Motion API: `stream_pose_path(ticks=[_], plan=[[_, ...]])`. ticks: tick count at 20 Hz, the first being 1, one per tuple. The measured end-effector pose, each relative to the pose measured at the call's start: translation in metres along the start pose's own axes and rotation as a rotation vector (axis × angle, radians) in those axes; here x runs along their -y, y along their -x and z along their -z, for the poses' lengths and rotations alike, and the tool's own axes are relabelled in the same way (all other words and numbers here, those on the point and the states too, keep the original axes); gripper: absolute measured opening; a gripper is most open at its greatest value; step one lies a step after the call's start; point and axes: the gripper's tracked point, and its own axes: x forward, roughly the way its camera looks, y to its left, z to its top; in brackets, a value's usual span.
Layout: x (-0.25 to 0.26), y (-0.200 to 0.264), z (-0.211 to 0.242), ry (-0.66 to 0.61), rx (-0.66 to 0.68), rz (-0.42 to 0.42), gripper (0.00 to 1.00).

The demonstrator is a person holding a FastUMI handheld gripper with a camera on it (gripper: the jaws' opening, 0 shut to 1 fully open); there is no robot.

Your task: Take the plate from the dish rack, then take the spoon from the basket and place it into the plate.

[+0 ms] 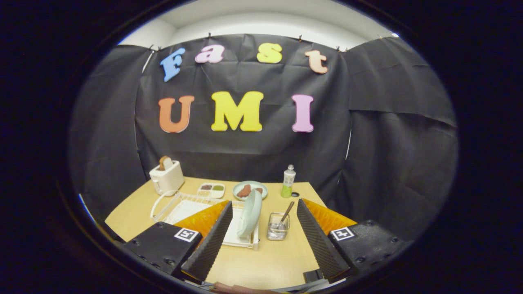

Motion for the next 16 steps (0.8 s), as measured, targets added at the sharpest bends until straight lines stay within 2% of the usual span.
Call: stream_pose_path(ticks=[7, 10, 13, 15, 16], plan=[[-0.007, -0.117, 0.011, 0.062, -0.395, 0.104, 1.00], [0.005, -0.159, 0.026, 0.086, -0.528, 0.195, 1.00], [0.002, -0.185, 0.032, 0.111, -0.599, 0.210, 1.00], [0.007, -0.201, 0.035, 0.116, -0.631, 0.239, 0.94], [0.007, -0.204, 0.034, 0.112, -0.647, 0.231, 0.88]])
